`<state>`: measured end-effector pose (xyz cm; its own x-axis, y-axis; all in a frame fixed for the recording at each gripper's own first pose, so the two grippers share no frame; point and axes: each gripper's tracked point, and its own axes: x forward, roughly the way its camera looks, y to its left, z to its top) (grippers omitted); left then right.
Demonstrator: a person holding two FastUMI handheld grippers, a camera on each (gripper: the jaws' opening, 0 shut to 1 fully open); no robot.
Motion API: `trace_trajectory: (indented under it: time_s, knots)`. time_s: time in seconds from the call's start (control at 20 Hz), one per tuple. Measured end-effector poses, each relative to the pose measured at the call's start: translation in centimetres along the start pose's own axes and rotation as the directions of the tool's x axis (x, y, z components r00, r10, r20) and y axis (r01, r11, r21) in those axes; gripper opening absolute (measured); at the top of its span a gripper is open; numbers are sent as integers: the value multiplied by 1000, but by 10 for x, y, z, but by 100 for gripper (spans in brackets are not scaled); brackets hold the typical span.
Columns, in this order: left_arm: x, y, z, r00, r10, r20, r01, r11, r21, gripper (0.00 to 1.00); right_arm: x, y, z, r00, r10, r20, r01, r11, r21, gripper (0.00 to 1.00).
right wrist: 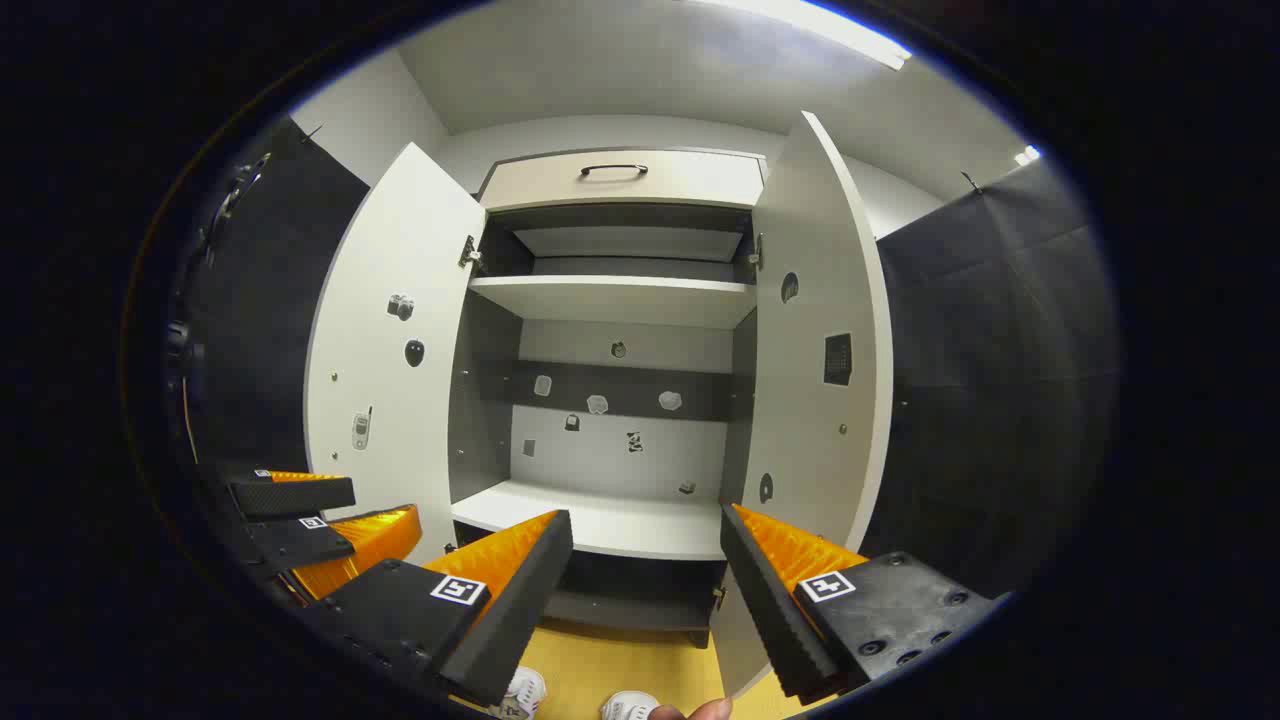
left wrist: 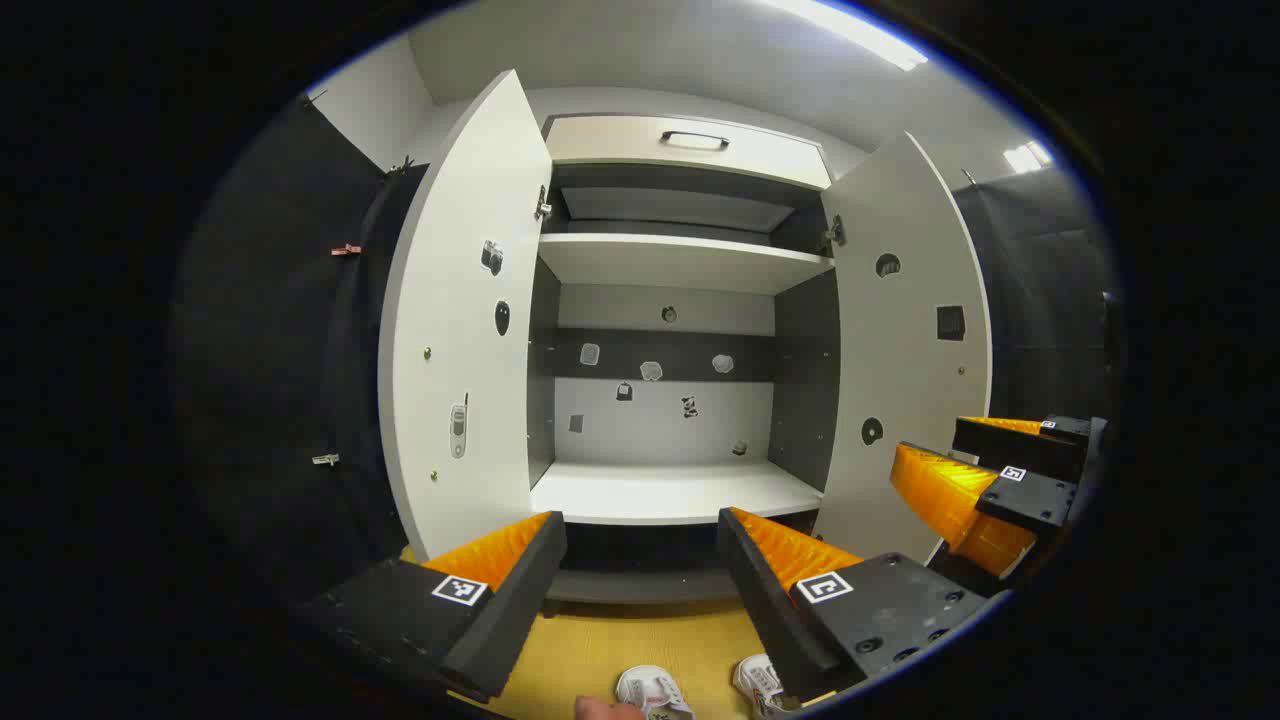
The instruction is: Grab one shoe with the right hand and put it into the shoe cabinet, grab the other shoe with the left hand and put it into the shoe cabinet; then close the right door with the right hand and the left door with the left hand.
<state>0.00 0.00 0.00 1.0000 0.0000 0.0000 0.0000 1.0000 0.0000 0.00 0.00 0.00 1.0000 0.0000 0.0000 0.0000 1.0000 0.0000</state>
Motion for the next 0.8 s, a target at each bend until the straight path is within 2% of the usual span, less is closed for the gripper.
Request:
trace_trajectory:
  time_s: [0.3,0.8]
  knots:
    - [3,11,-5,1000,-6,-9,6,1000,-7,96,7,2,-8,1000,-22,-17,22,1000,1,98]
    - [7,33,-10,999,36,-17,-37,999,-2,96,11,11,-15,999,-32,-27,32,999,1,97]
